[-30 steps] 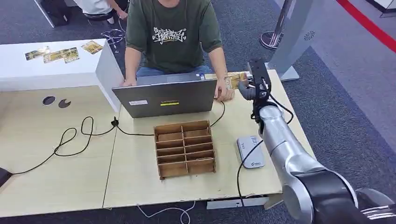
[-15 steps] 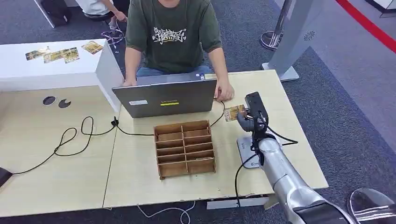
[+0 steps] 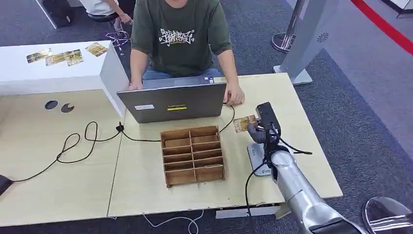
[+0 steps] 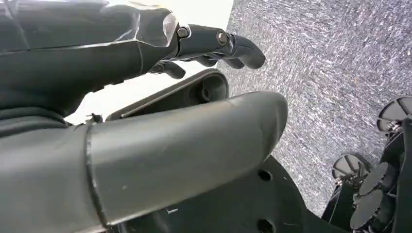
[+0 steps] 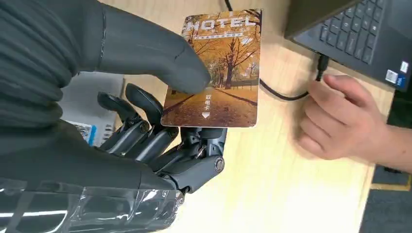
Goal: Pass the card to the sensor for recognition and then transmit it.
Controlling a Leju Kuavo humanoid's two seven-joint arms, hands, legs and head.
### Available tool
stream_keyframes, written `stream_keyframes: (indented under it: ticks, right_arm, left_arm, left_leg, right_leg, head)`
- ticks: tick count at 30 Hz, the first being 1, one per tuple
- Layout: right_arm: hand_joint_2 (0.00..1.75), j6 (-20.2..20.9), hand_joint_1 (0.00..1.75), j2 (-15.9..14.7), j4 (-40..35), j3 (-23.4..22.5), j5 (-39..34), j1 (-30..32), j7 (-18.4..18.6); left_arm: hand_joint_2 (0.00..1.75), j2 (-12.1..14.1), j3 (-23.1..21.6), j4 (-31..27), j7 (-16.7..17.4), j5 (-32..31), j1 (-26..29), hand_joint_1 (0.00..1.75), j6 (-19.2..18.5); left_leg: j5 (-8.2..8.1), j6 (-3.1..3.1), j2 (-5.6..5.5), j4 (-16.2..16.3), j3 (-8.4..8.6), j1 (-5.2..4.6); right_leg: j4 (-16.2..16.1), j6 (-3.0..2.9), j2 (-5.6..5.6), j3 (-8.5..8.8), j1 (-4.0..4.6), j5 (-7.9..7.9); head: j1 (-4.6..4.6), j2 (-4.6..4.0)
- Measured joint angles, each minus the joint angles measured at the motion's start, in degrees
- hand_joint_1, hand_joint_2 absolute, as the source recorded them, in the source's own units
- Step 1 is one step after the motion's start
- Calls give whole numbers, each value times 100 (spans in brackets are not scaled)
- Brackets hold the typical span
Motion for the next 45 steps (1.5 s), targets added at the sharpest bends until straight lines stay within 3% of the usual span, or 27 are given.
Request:
stream_keyframes:
  ticks: [21, 32, 36, 45]
  right_arm:
    - [175, -105, 175, -944, -1300, 177, -358, 1046, 192]
    - [175, -247, 175, -1023, -1676, 162, -419, 1221, 94]
    - [175, -634, 175, -996, -1969, 135, -302, 1360, -288]
    - [175, -527, 175, -973, -2511, 48, -196, 1646, 26]
  left_arm:
    - [0, 2, 111, 0, -9, 66, 31, 0, 15]
    - [0, 2, 212, 0, -11, 63, 32, 0, 28]
    - [0, -2, 216, 0, -26, 28, 32, 0, 31]
    - [0, -7, 227, 0, -26, 31, 31, 0, 33]
  left_leg:
    - [-6, 3, 1, 0, -1, -1]
    - [-6, 3, 1, 0, 0, -1]
    - [-6, 3, 0, 0, -3, -1]
    - [-6, 3, 1, 0, -1, -1]
  right_leg:
    - [-2, 1, 0, 1, -1, -1]
    - [-1, 1, -1, 1, -1, -1]
    - [-1, 1, -2, 1, -1, -2]
    - [-2, 2, -1, 1, -1, -3]
  head:
    - [0, 0]
    - [2, 0]
    - [2, 0]
    - [0, 0]
